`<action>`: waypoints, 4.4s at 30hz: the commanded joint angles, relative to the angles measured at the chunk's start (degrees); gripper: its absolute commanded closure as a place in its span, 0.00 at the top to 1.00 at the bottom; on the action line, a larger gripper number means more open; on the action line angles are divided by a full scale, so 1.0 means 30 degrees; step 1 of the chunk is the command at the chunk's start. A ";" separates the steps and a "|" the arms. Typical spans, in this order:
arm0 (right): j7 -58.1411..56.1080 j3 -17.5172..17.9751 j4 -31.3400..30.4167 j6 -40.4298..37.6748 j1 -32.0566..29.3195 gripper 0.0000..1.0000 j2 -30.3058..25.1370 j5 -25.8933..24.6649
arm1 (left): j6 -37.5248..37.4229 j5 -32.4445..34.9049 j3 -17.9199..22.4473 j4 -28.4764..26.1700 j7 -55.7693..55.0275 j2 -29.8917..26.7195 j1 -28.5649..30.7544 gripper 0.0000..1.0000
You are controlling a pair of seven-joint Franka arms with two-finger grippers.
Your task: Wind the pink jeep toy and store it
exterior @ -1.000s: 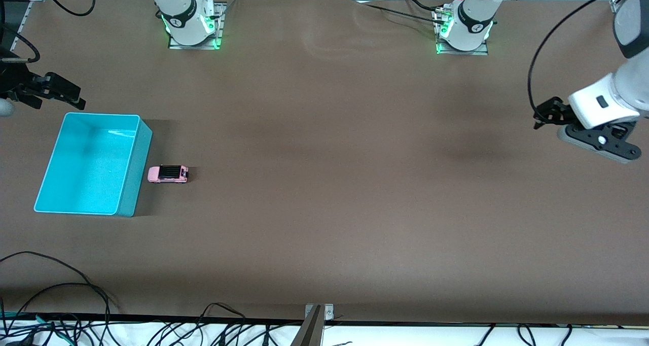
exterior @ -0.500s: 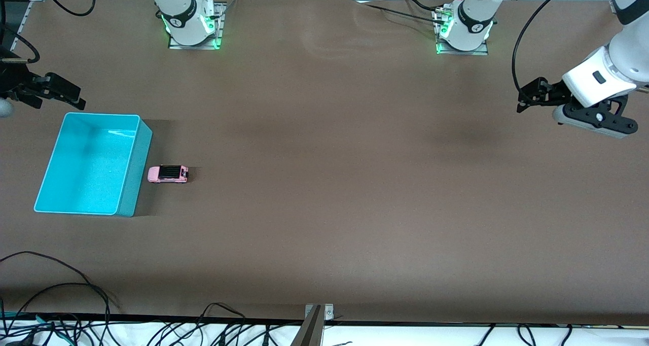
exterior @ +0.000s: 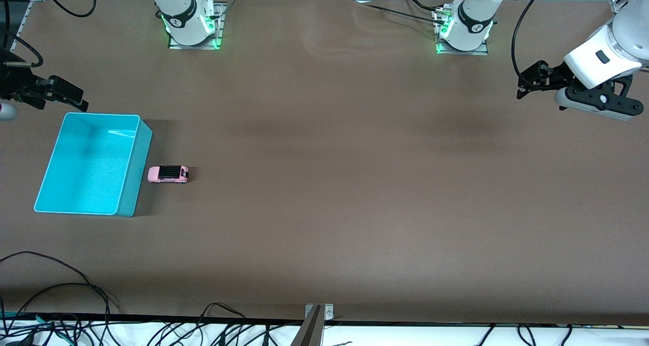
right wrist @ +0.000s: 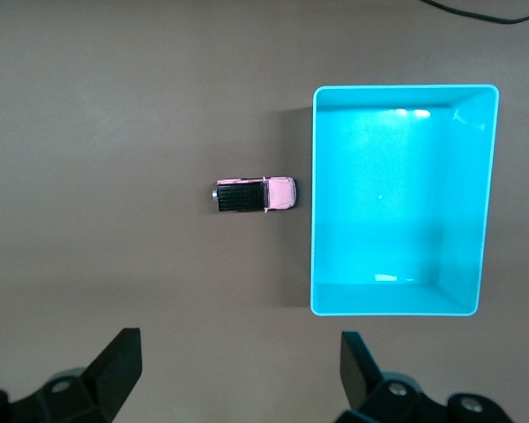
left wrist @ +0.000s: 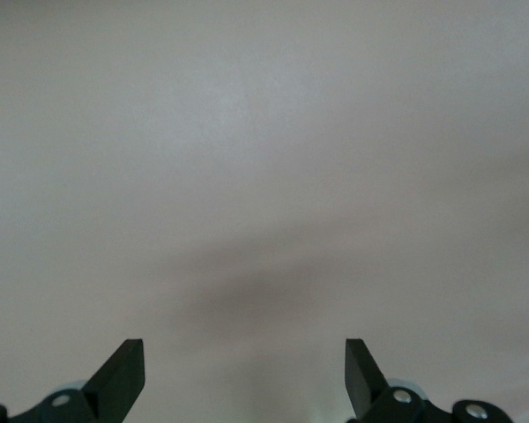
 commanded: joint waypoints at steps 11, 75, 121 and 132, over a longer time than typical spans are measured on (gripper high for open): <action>0.0142 0.0074 -0.1104 0.0812 -0.0015 1.00 0.0551 -0.0074 | -0.1038 -0.0297 0.0393 0.1216 -0.0100 0.0505 0.0101 1.00; 1.8064 0.0396 -1.2563 1.8773 0.0893 1.00 0.4298 0.0454 | -0.0921 0.0259 0.0364 0.3413 -0.0011 0.2205 0.0454 1.00; 2.4135 0.0016 -1.0953 2.2349 0.1186 0.94 0.7991 -0.0484 | -0.0276 0.1226 0.0217 0.3384 0.0018 0.2176 0.0249 1.00; 2.4165 0.0045 -1.0863 2.2349 0.1186 0.01 0.7933 -0.0513 | -0.0305 0.1197 0.0217 0.3413 0.0018 0.2176 0.0249 1.00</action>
